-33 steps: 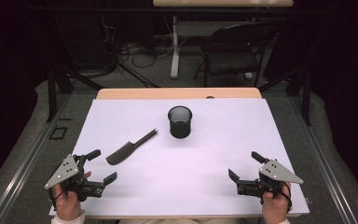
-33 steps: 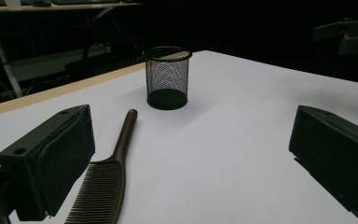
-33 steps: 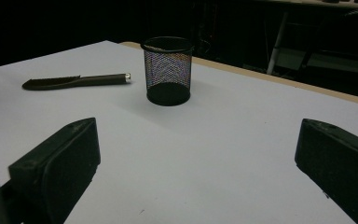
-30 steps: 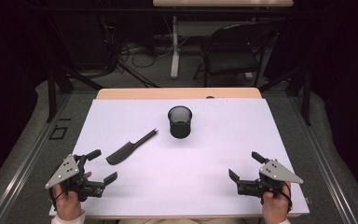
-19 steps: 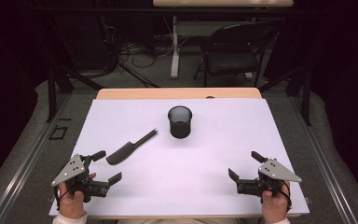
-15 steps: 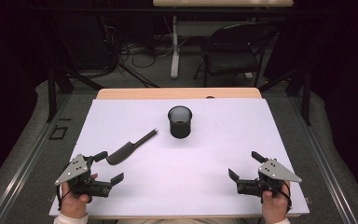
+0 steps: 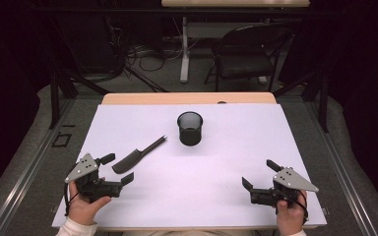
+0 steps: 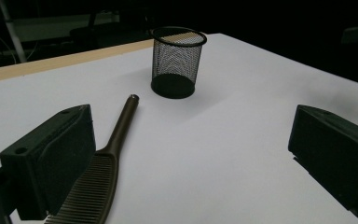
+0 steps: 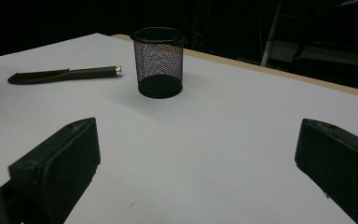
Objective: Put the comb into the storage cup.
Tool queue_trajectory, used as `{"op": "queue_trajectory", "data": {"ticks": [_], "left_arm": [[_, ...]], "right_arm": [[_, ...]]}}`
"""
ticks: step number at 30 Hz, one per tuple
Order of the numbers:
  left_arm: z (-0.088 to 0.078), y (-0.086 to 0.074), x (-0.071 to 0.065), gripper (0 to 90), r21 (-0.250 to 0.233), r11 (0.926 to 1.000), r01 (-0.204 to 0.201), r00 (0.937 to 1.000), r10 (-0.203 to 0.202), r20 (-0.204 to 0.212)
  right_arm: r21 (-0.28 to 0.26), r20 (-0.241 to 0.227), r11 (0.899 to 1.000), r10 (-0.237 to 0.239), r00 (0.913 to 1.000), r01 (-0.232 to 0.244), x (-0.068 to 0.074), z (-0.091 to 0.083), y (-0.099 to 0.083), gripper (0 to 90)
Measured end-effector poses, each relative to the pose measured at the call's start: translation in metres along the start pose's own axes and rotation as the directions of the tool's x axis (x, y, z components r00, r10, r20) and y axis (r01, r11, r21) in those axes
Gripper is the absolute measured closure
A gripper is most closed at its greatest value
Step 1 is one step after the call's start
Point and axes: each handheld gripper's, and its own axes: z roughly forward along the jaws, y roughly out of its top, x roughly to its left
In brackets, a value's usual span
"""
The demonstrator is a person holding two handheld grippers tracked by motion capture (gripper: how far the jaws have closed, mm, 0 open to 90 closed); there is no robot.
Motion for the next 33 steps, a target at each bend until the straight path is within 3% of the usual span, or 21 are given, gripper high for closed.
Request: {"op": "queue_trajectory", "data": {"ticks": [2, 7, 11, 17, 20, 26, 33], "left_arm": [[0.002, 0.005, 0.003, 0.6, 0.005, 0.9999, 0.015, 0.9999, -0.015, -0.002], [0.007, 0.02, 0.015, 7.1, 0.012, 0.9978, 0.066, 0.996, -0.065, -0.061], [0.008, 0.026, 0.02, 14.9, 0.009, 0.9983, 0.057, 0.9946, -0.056, -0.088], [0.012, 0.039, 0.027, 16.5, 0.022, 0.9985, 0.05, 0.9934, -0.048, -0.104], [0.014, 0.044, 0.029, 22.6, 0.029, 0.9987, 0.042, 0.9927, -0.039, -0.115], [0.021, 0.055, 0.031, 34.3, 0.077, 0.995, 0.064, 0.9898, -0.054, -0.132], [0.031, 0.067, 0.033, 39.8, 0.095, 0.9921, 0.081, 0.9857, -0.066, -0.155]], "right_arm": [[0.007, 0.0, 1.0, 0.0, 1.0, 0.0, 0.0, 0.0, 0.0, 0.0], [0.009, 0.003, 1.0, -0.005, 1.0, 0.005, 0.0, 0.0, -0.001, 0.0], [0.01, 0.004, 1.0, -0.007, 1.0, 0.007, 0.0, -0.001, -0.001, 0.0], [0.013, 0.007, 1.0, -0.001, 1.0, 0.001, -0.001, -0.001, -0.002, 0.0], [0.016, 0.006, 1.0, -0.01, 0.9999, 0.009, -0.001, 0.0, -0.002, 0.0], [0.018, 0.006, 1.0, -0.008, 1.0, 0.008, 0.0, 0.0, -0.002, 0.0], [0.016, 0.003, 1.0, -0.012, 0.9999, 0.012, 0.0, 0.001, -0.002, 0.0]]}}
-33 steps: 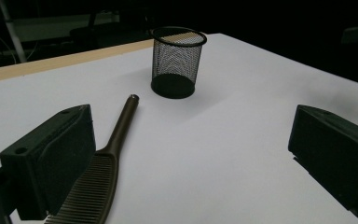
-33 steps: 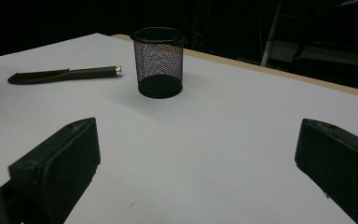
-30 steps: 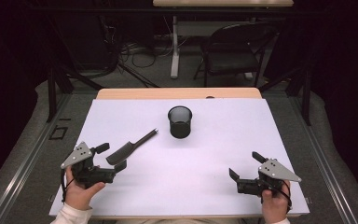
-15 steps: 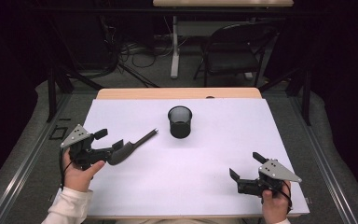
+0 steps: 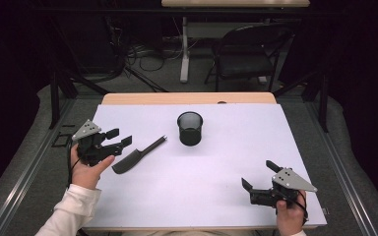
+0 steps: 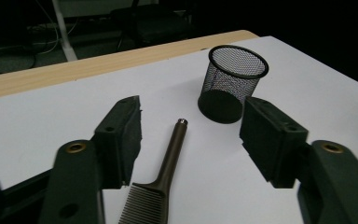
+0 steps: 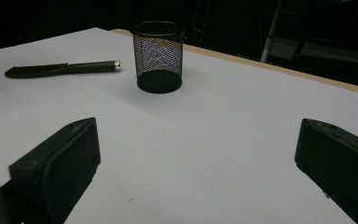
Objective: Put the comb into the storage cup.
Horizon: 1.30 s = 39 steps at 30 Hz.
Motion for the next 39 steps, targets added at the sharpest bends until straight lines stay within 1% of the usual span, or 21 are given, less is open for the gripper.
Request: {"op": "queue_trajectory", "data": {"ticks": [2, 5, 8, 10, 11, 12, 13, 14, 18, 21, 22, 23, 26, 29, 32, 34, 36, 39], "left_arm": [[0.003, 0.002, 0.0, 40.3, 0.009, 0.9999, 0.008, 0.9998, -0.008, -0.017], [0.01, 0.005, 0.001, 41.1, 0.023, 0.999, 0.038, 0.9992, -0.037, -0.016], [0.016, 0.007, 0.001, 43.3, 0.024, 0.9994, 0.026, 0.9992, -0.025, -0.032], [0.021, 0.008, 0.002, 44.0, 0.039, 0.9986, 0.034, 0.9988, -0.033, -0.038], [0.023, 0.008, 0.003, 45.1, 0.043, 0.9984, 0.038, 0.9985, -0.036, -0.041], [0.025, 0.008, 0.003, 48.5, 0.049, 0.998, 0.041, 0.9985, -0.039, -0.039], [0.028, 0.009, 0.004, 48.5, 0.049, 0.9979, 0.042, 0.9984, -0.04, -0.04], [0.029, 0.009, 0.005, 51.6, 0.055, 0.9975, 0.044, 0.9982, -0.042, -0.044], [0.037, 0.01, 0.006, 56.3, 0.061, 0.9967, 0.053, 0.9974, -0.05, -0.052], [0.043, 0.01, 0.008, 61.6, 0.07, 0.9948, 0.074, 0.9948, -0.069, -0.075], [0.045, 0.011, 0.008, 64.4, 0.076, 0.994, 0.079, 0.9942, -0.073, -0.08], [0.047, 0.011, 0.009, 64.4, 0.082, 0.993, 0.086, 0.9932, -0.079, -0.086], [0.052, 0.014, 0.01, 69.1, 0.097, 0.9896, 0.106, 0.9909, -0.097, -0.094], [0.057, 0.017, 0.01, 74.9, 0.119, 0.9865, 0.112, 0.9896, -0.1, -0.103], [0.063, 0.019, 0.009, 79.2, 0.145, 0.9829, 0.114, 0.9891, -0.098, -0.11], [0.067, 0.021, 0.009, 82.2, 0.17, 0.9786, 0.116, 0.9888, -0.098, -0.113], [0.072, 0.023, 0.008, 85.5, 0.19, 0.9755, 0.111, 0.9889, -0.09, -0.118], [0.078, 0.027, 0.006, 88.0, 0.215, 0.9709, 0.106, 0.9894, -0.082, -0.12]], "right_arm": [[0.001, 0.0, 1.0, 0.0, 1.0, 0.0, 0.0, 0.0, 0.0, 0.0], [0.0, 0.0, 1.0, -0.002, 1.0, 0.002, 0.0, 0.0, 0.0, 0.0], [0.005, -0.005, 1.0, -0.007, 1.0, 0.007, 0.0, 0.0, 0.0, 0.0], [0.007, -0.004, 1.0, -0.006, 1.0, 0.006, 0.0, 0.0, 0.0, 0.1], [0.007, -0.003, 1.0, -0.006, 1.0, 0.006, 0.0, 0.0, 0.0, 0.1], [0.011, -0.004, 1.0, -0.005, 1.0, 0.005, 0.0, 0.0, 0.0, 0.3], [0.011, -0.004, 1.0, -0.005, 1.0, 0.005, 0.0, 0.0, 0.0, 0.3], [0.012, -0.005, 1.0, -0.004, 1.0, 0.004, 0.0, 0.001, -0.001, 0.3], [0.017, -0.006, 1.0, -0.002, 1.0, 0.003, 0.0, 0.001, -0.001, 0.4], [0.016, -0.006, 1.0, -0.003, 1.0, 0.003, 0.0, 0.001, -0.001, 0.5], [0.015, -0.006, 1.0, -0.005, 1.0, 0.005, 0.0, 0.002, -0.001, 0.5], [0.015, -0.006, 1.0, -0.005, 1.0, 0.005, 0.0, 0.002, -0.001, 0.5], [0.017, -0.006, 1.0, -0.006, 1.0, 0.006, 0.0, 0.002, -0.001, 0.6], [0.017, -0.006, 1.0, -0.006, 1.0, 0.006, 0.0, 0.002, -0.002, 0.6], [0.018, -0.006, 1.0, -0.006, 1.0, 0.006, 0.0, 0.002, -0.002, 0.6], [0.019, -0.007, 1.0, -0.008, 0.9999, 0.008, 0.0, 0.002, -0.002, 0.9], [0.022, -0.007, 1.0, -0.006, 1.0, 0.007, -0.001, 0.003, -0.002, 1.0], [0.024, -0.009, 1.0, -0.007, 0.9999, 0.007, -0.001, 0.003, -0.002, 1.0]]}}
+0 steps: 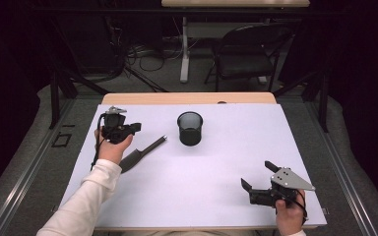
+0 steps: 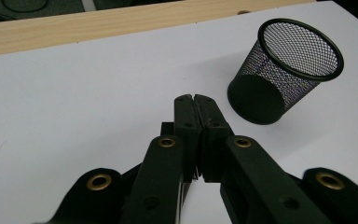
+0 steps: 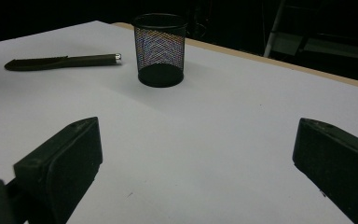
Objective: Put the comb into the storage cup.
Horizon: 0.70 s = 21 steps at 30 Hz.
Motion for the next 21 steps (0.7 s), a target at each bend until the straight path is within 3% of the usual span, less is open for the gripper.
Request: {"op": "queue_trajectory", "data": {"ticks": [10, 21], "left_arm": [[0.02, 0.013, -0.006, 89.7, 0.09, 0.9959, 0.003, 0.9998, -0.002, -0.018], [0.044, 0.017, -0.006, 89.9, 0.17, 0.9852, 0.021, 0.999, -0.013, -0.043]], "right_arm": [[0.007, -0.004, 1.0, -0.003, 1.0, 0.003, 0.0, 0.001, 0.0, 1.1], [0.011, -0.007, 1.0, -0.002, 1.0, 0.002, -0.001, 0.001, -0.001, 1.1]]}}
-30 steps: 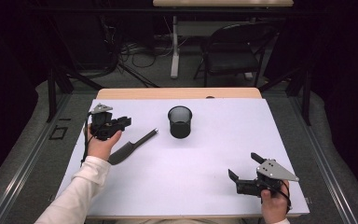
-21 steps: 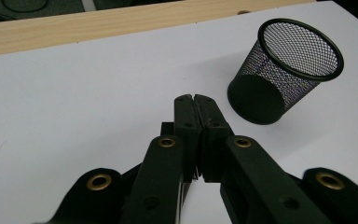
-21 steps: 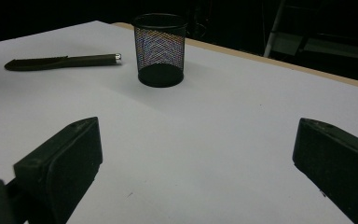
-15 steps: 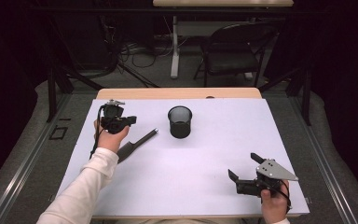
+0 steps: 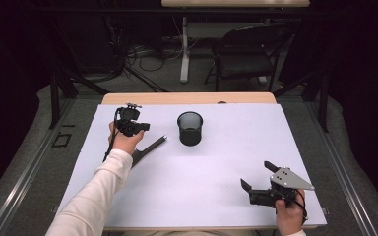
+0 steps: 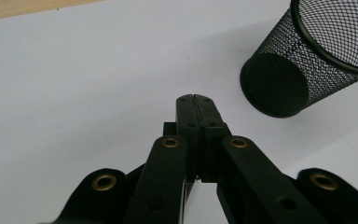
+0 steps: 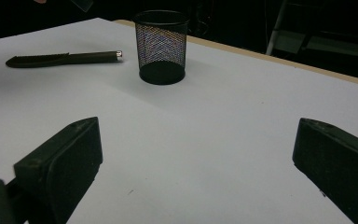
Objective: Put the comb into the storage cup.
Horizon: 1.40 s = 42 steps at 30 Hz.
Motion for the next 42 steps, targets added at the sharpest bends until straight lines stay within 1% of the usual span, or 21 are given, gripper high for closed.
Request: {"op": "queue_trajectory", "data": {"ticks": [1, 2, 3, 4, 6, 9, 11, 13, 16, 17, 19, 22, 24, 29, 31, 32, 36, 38, 42], "left_arm": [[0.002, 0.0, 0.0, 89.9, 0.004, 1.0, 0.005, 1.0, -0.005, 0.0], [0.003, 0.001, 0.0, 89.9, 0.01, 1.0, 0.002, 1.0, -0.002, -0.004], [0.005, 0.001, 0.0, 89.9, 0.012, 0.9999, 0.01, 0.9999, -0.01, -0.003], [0.006, 0.001, 0.001, 89.9, 0.018, 0.9998, 0.007, 1.0, -0.007, -0.002], [0.009, 0.001, 0.002, 89.9, 0.019, 0.9996, 0.021, 0.9998, -0.021, -0.004], [0.013, 0.002, 0.004, 89.9, 0.02, 0.9994, 0.029, 0.9995, -0.029, -0.01], [0.015, 0.002, 0.006, 90.0, 0.022, 0.999, 0.039, 0.9992, -0.039, -0.004], [0.018, 0.002, 0.007, 90.0, 0.025, 0.9981, 0.056, 0.9984, -0.056, -0.006], [0.022, 0.002, 0.01, 90.0, 0.034, 0.9974, 0.063, 0.998, -0.063, -0.006], [0.023, 0.002, 0.01, 90.0, 0.033, 0.9969, 0.072, 0.9974, -0.072, -0.006], [0.026, 0.002, 0.011, 90.0, 0.039, 0.9966, 0.072, 0.9974, -0.072, -0.004], [0.031, 0.002, 0.011, 90.0, 0.041, 0.995, 0.091, 0.9959, -0.091, -0.003], [0.033, 0.002, 0.012, 90.0, 0.049, 0.9945, 0.092, 0.9957, -0.092, -0.002], [0.039, 0.001, 0.012, 90.0, 0.053, 0.9923, 0.112, 0.9938, -0.112, -0.003], [0.041, 0.001, 0.013, 90.0, 0.06, 0.9925, 0.107, 0.9943, -0.107, -0.003], [0.042, 0.001, 0.013, 90.0, 0.062, 0.9916, 0.113, 0.9935, -0.113, -0.002], [0.046, 0.0, 0.013, 90.0, 0.076, 0.9909, 0.111, 0.9939, -0.111, -0.006], [0.049, 0.0, 0.012, 90.0, 0.081, 0.9897, 0.118, 0.993, -0.118, -0.006], [0.053, -0.001, 0.01, 90.0, 0.091, 0.9887, 0.119, 0.9929, -0.119, -0.007]], "right_arm": [[-0.001, 0.001, 1.0, -0.001, 1.0, 0.001, 0.0, 0.0, 0.0, 1.1], [0.0, 0.0, 1.0, -0.001, 1.0, 0.001, 0.0, 0.0, 0.0, 1.1], [0.0, 0.0, 1.0, 0.0, 1.0, 0.0, 0.0, 0.0, 0.0, 1.1], [0.0, -0.001, 1.0, 0.001, 1.0, -0.001, 0.0, 0.0, 0.0, 1.1], [0.0, -0.001, 1.0, 0.0, 1.0, 0.0, 0.0, 0.0, 0.0, 1.1], [-0.001, -0.002, 1.0, 0.001, 1.0, -0.001, 0.0, 0.001, 0.0, 1.1], [-0.002, -0.002, 1.0, -0.002, 1.0, 0.002, 0.0, 0.001, 0.0, 1.1], [-0.002, -0.004, 1.0, -0.003, 1.0, 0.003, 0.0, 0.001, 0.0, 1.1], [-0.004, -0.004, 1.0, -0.001, 1.0, 0.001, 0.0, 0.001, 0.0, 1.1], [-0.004, -0.004, 1.0, -0.001, 1.0, 0.001, 0.0, 0.001, 0.0, 1.1], [-0.001, -0.004, 1.0, -0.001, 1.0, 0.001, 0.0, 0.001, 0.0, 1.1], [0.003, -0.004, 1.0, 0.0, 1.0, 0.0, 0.0, 0.001, 0.0, 1.1], [0.003, -0.005, 1.0, 0.0, 1.0, 0.0, 0.0, 0.001, 0.0, 1.1], [0.003, -0.007, 1.0, 0.001, 1.0, -0.001, 0.0, 0.001, 0.0, 1.1], [0.002, -0.007, 1.0, -0.002, 1.0, 0.002, -0.001, 0.001, 0.0, 1.1], [0.006, -0.008, 1.0, -0.002, 1.0, 0.002, -0.001, 0.001, -0.001, 1.1], [0.006, -0.009, 1.0, -0.002, 1.0, 0.002, -0.001, 0.001, -0.001, 1.1], [0.007, -0.009, 1.0, -0.001, 1.0, 0.001, -0.001, 0.001, -0.001, 1.1], [0.007, -0.01, 1.0, 0.001, 1.0, -0.001, -0.001, 0.001, -0.001, 1.1]]}}
